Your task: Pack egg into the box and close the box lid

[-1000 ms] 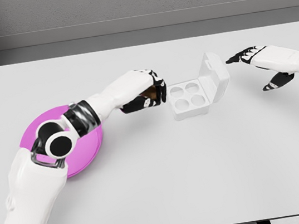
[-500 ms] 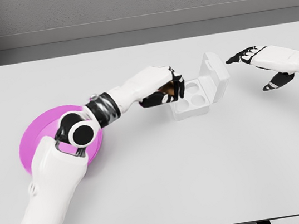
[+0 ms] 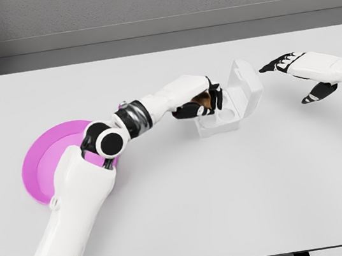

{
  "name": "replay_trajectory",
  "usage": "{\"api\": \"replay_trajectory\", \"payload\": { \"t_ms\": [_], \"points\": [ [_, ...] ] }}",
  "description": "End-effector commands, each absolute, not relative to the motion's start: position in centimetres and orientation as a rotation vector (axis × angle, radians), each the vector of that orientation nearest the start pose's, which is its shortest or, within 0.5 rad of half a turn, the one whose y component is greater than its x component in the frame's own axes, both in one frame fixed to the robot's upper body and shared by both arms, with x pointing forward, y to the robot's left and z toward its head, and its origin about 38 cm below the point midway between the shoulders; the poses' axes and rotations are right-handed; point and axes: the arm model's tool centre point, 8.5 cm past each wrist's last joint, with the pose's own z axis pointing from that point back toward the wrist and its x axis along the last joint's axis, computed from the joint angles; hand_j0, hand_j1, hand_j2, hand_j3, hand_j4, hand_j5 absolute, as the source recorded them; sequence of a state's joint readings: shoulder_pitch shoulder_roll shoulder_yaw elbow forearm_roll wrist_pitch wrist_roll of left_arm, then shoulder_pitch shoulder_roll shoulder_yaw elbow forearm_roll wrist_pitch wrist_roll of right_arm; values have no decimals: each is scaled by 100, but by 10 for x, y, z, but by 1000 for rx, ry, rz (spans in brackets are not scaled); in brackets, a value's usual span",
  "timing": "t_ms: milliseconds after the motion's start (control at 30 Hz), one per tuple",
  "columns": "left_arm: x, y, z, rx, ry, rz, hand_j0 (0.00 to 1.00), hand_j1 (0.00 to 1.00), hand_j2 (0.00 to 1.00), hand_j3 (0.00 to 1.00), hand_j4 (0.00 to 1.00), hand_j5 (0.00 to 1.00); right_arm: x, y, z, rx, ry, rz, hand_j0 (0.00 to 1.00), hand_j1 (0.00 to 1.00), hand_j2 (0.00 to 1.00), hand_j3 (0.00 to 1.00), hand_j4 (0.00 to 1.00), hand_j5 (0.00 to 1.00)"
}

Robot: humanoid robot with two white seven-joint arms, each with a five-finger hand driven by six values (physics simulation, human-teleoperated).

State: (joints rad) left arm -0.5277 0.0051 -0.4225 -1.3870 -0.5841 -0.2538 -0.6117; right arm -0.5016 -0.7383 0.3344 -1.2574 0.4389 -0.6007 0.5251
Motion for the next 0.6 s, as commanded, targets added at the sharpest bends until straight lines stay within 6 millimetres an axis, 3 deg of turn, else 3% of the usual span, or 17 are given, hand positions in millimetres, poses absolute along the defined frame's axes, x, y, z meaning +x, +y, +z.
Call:
{"api": "replay_trajectory", "payload": {
  "t_ms": [0,267,567],
  "points": [
    [447,46,168,-13,-1669,-1587,28,28,28,28,28,28,446,-372,188,-477,-1377,1778,100,100,100,100,100,100],
    [461,52,157,11,-1602,-1599,30,30,30,30,30,30,446,-372,188,-479,-1378,1777,100,100,100,100,100,100],
    [461,47,156,5,-1590,-1625,31,31,31,31,31,31,446,-372,188,-477,-1377,1778,100,100,100,100,100,100]
  ]
}}
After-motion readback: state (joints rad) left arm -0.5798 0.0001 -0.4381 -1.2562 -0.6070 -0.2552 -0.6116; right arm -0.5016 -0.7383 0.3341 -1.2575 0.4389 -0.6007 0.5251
